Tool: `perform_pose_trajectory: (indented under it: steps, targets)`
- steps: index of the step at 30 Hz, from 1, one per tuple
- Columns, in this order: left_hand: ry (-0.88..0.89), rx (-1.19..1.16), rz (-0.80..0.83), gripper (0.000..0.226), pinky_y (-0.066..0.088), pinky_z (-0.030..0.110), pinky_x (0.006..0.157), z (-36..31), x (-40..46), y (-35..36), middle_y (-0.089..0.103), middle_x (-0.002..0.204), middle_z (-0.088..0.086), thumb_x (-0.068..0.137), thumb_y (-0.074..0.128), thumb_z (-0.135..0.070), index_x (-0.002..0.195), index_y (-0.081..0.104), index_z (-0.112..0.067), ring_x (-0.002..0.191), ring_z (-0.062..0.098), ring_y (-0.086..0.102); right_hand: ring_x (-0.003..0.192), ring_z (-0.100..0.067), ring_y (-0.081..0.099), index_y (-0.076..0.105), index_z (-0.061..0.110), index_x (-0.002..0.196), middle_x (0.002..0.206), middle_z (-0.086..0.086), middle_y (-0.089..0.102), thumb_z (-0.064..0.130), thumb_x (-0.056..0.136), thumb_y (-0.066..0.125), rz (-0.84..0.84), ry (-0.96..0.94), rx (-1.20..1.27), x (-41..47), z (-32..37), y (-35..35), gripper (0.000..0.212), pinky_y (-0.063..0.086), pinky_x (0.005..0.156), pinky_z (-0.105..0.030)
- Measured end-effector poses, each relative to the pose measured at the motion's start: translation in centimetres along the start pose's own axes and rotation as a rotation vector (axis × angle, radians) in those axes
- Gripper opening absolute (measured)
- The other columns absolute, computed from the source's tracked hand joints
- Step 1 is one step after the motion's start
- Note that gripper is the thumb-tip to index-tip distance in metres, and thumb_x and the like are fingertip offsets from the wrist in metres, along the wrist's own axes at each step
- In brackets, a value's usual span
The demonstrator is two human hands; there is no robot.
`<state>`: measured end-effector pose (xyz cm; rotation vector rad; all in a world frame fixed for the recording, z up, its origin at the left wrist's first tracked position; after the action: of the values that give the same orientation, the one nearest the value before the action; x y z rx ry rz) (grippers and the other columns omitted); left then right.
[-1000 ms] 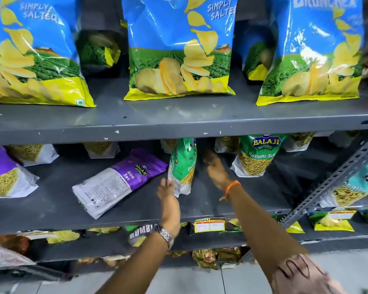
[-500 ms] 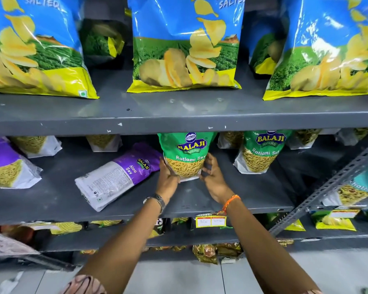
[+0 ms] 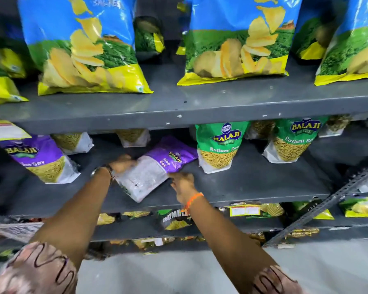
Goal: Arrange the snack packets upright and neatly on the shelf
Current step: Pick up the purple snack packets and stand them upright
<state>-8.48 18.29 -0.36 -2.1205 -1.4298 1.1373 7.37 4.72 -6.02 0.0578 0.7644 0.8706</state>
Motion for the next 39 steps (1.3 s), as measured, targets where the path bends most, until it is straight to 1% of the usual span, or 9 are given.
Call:
perform_pose_trajectory:
  steps: [2, 6, 9, 14, 17, 22, 29, 36, 39]
  targets:
    - [-0.006, -0.067, 0.072, 0.033, 0.04, 0.009, 0.047, 1.0, 0.0, -0.2, 0.048, 0.027, -0.017, 0.096, 0.059, -0.004, 0.067, 0.048, -0.015, 0.039, 0.001, 0.054, 0.065, -0.016, 0.042, 0.049, 0.016, 0.079, 0.074, -0.005, 0.051, 0.006, 0.082, 0.072, -0.056, 0.024, -0.019, 0.6, -0.3, 2.1, 0.025, 0.037, 0.06, -0.03]
    - [0.08, -0.078, 0.162, 0.019, 0.036, 0.021, 0.05, 2.5, 0.1, -0.8, 0.054, 0.064, 0.003, 0.093, 0.066, -0.01, 0.075, 0.058, -0.012, 0.059, 0.014, 0.041, 0.067, -0.014, 0.051, 0.054, 0.017, 0.077, 0.08, -0.004, 0.057, 0.006, 0.087, 0.066, -0.022, 0.034, -0.051, 1.1, -0.1, 3.0, 0.018, 0.045, 0.063, -0.03]
    - [0.17, -0.14, 0.15, 0.007, 0.035, 0.012, 0.038, 3.5, 0.1, -1.3, 0.055, 0.06, 0.0, 0.089, 0.069, -0.006, 0.089, 0.062, -0.006, 0.051, 0.01, 0.046, 0.068, -0.013, 0.052, 0.048, 0.018, 0.083, 0.085, -0.005, 0.055, 0.002, 0.088, 0.063, -0.036, -0.022, -0.14, 0.7, -0.2, 3.3, 0.022, 0.047, 0.066, -0.031]
    - [0.287, -0.371, 0.09, 0.032, 0.053, 0.021, 0.06, 7.1, -0.1, -2.5, 0.068, 0.093, 0.009, 0.082, 0.074, 0.002, 0.111, 0.064, -0.006, 0.075, 0.015, 0.062, 0.053, -0.001, 0.051, 0.058, 0.008, 0.083, 0.078, -0.006, 0.059, -0.026, 0.077, 0.057, -0.07, -0.307, -0.077, -0.7, 1.0, 6.9, 0.035, 0.041, 0.042, -0.013]
    - [0.352, -0.414, -0.07, 0.041, 0.054, 0.011, 0.061, 8.6, -0.6, -3.2, 0.07, 0.092, 0.0, 0.076, 0.078, 0.003, 0.112, 0.062, -0.009, 0.07, -0.001, 0.066, 0.052, 0.004, 0.048, 0.063, -0.008, 0.098, 0.078, -0.005, 0.057, -0.032, 0.075, 0.052, -0.02, -0.452, -0.172, -1.4, 2.3, 8.9, 0.036, 0.044, 0.056, -0.017]
    - [0.379, -0.514, -0.229, 0.055, 0.054, 0.043, 0.094, 9.7, -1.0, -3.7, 0.07, 0.118, 0.021, 0.073, 0.078, 0.006, 0.122, 0.054, 0.0, 0.1, 0.027, 0.067, 0.074, -0.01, 0.06, 0.062, -0.002, 0.108, 0.089, -0.009, 0.066, -0.021, 0.077, 0.065, 0.073, -0.639, -0.39, -2.0, 2.9, 12.3, 0.036, 0.053, 0.069, -0.017]
    - [0.241, -0.477, -0.373, 0.052, 0.047, 0.043, 0.106, 10.8, -2.6, -2.5, 0.06, 0.127, 0.02, 0.074, 0.078, -0.005, 0.122, 0.058, -0.001, 0.122, 0.033, 0.057, 0.077, 0.001, 0.069, 0.052, 0.009, 0.117, 0.098, 0.0, 0.069, -0.03, 0.072, 0.058, 0.24, -0.553, -0.506, -0.3, 1.2, 10.9, 0.06, 0.058, 0.071, -0.019]
    - [0.073, -0.727, -0.197, 0.055, 0.034, 0.05, 0.116, 7.7, -4.1, -0.5, 0.045, 0.143, 0.03, 0.101, 0.043, -0.037, 0.135, 0.049, 0.005, 0.136, 0.038, 0.044, 0.109, -0.018, 0.06, 0.048, -0.002, 0.127, 0.124, -0.015, 0.062, -0.031, 0.078, 0.049, 0.293, -0.553, -0.497, -2.3, -2.1, 10.7, 0.057, 0.05, 0.1, -0.037]
    - [0.071, -1.006, 0.038, 0.065, 0.054, 0.039, 0.102, 6.3, -2.8, -1.8, 0.071, 0.126, 0.014, 0.098, 0.031, -0.058, 0.126, 0.064, -0.009, 0.119, 0.028, 0.066, 0.104, -0.023, 0.055, 0.047, 0.014, 0.121, 0.121, -0.014, 0.058, -0.029, 0.079, 0.041, 0.315, -0.545, -0.512, -4.2, -5.3, 10.8, 0.061, 0.049, 0.089, -0.047]
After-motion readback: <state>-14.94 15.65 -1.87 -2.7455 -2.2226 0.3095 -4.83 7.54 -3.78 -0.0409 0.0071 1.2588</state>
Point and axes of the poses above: each hand's wrist, its own x-axis towards the middle knuckle, its own y-axis out of the palm, z = x × y, the point moved 2 cm from there along x, towards the middle knuckle
